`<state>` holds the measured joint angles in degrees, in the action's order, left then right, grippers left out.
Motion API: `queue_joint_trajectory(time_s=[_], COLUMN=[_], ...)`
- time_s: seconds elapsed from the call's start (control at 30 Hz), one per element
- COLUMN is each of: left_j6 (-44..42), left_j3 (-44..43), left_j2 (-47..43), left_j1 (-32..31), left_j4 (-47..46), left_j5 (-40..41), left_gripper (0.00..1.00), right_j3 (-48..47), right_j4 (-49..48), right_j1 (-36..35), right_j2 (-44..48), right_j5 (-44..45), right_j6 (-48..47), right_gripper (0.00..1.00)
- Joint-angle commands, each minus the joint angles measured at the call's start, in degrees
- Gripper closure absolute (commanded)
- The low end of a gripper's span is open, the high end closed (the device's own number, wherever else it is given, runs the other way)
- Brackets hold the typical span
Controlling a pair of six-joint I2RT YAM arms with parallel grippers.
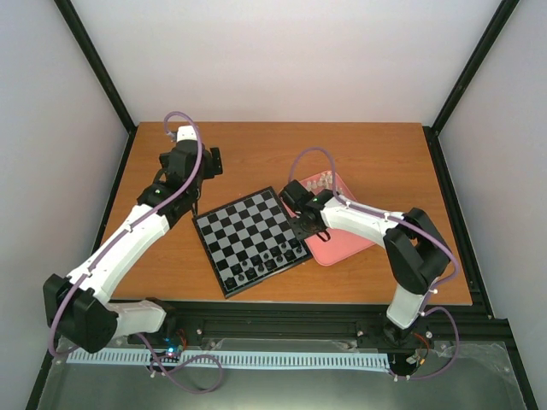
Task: Set up the chess pieces on the board
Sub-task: Pick up the chess piece from the storage box.
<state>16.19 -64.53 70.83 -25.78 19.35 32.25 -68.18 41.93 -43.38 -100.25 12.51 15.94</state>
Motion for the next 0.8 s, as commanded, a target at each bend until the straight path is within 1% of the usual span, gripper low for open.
queue_joint_trajectory(time_s=[0.0,0.27,0.43,0.63,0.7,0.77], left_j6=[-0.37,-0.36,-0.37,-0.54,-0.5,-0.57], left_j3=[-1.93,-2.09,-2.09,-2.18,-2.24,-2.29], left_j2=[0.7,1.16,1.24,1.58,1.73,1.81], left_j1=[-0.5,-0.5,-0.49,-0.54,-0.5,-0.5], left_j4=[-0.65,-0.75,-0.72,-0.75,-0.75,-0.74], left_j5=[-0.08,-0.17,-0.12,0.27,0.32,0.29], left_gripper=[0.0,0.0,0.0,0.0,0.0,0.0], right_j3=[1.74,3.51,2.99,2.91,2.96,3.07], right_j4=[-3.17,-5.58,-6.0,-6.23,-6.44,-6.57], right_j1=[1.41,3.1,3.61,4.33,4.42,4.56], right_j2=[-0.32,-1.95,-2.99,-4.35,-4.5,-4.51], right_j5=[0.84,-2.4,-2.95,-3.71,-3.85,-4.01], right_j6=[0.85,-0.22,-0.81,-1.09,-1.21,-1.18], right_gripper=[0.65,0.66,0.66,0.72,0.75,0.8])
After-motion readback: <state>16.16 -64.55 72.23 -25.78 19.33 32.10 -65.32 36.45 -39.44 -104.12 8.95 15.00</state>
